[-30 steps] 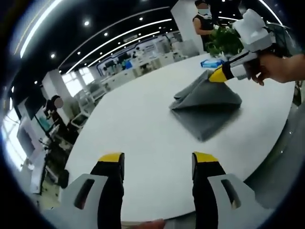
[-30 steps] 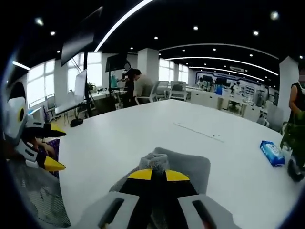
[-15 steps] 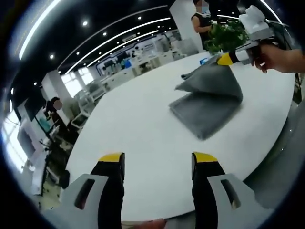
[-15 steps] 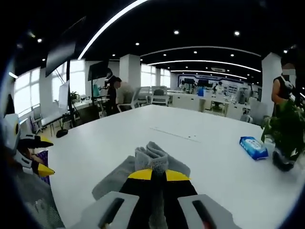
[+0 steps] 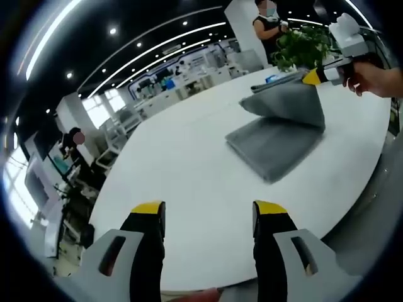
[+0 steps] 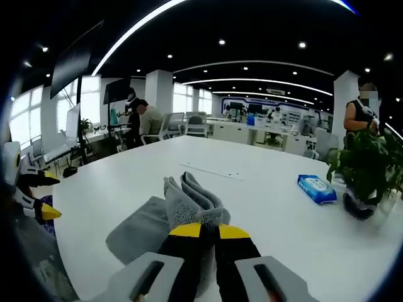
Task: Open the folded towel by lifting each exposed corner and separating the folded layers until the towel lies flat within the target outline without major curled edges
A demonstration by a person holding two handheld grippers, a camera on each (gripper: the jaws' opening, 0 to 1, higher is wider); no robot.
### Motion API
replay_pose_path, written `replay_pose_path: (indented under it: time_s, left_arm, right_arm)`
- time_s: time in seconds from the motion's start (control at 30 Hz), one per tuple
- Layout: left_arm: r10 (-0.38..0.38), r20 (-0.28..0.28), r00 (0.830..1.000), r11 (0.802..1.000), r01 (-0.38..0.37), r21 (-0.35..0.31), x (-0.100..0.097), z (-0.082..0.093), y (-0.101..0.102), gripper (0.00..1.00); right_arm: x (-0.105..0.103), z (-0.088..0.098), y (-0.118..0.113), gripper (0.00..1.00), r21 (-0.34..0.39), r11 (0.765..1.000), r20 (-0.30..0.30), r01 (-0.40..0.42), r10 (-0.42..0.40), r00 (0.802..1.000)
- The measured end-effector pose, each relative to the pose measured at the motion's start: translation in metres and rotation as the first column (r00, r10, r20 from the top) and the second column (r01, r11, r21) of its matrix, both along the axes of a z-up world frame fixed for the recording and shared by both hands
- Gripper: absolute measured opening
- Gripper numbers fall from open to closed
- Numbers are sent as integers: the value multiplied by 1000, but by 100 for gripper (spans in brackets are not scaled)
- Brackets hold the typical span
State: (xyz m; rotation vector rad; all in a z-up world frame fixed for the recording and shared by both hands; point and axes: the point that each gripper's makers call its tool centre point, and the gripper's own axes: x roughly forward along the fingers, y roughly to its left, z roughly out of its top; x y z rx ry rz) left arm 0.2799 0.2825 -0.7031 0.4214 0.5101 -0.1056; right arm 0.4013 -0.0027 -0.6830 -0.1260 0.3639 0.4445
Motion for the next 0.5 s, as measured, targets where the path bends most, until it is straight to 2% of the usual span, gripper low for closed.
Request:
replay_pose_path:
  time_s: [0.5]
  left_arm:
    - [-13,-19,1000,1000,13,20,0,-3,-2,55]
  right_arm:
    - [-2,-9,-40,3,-13,996,-8,86,-87,996]
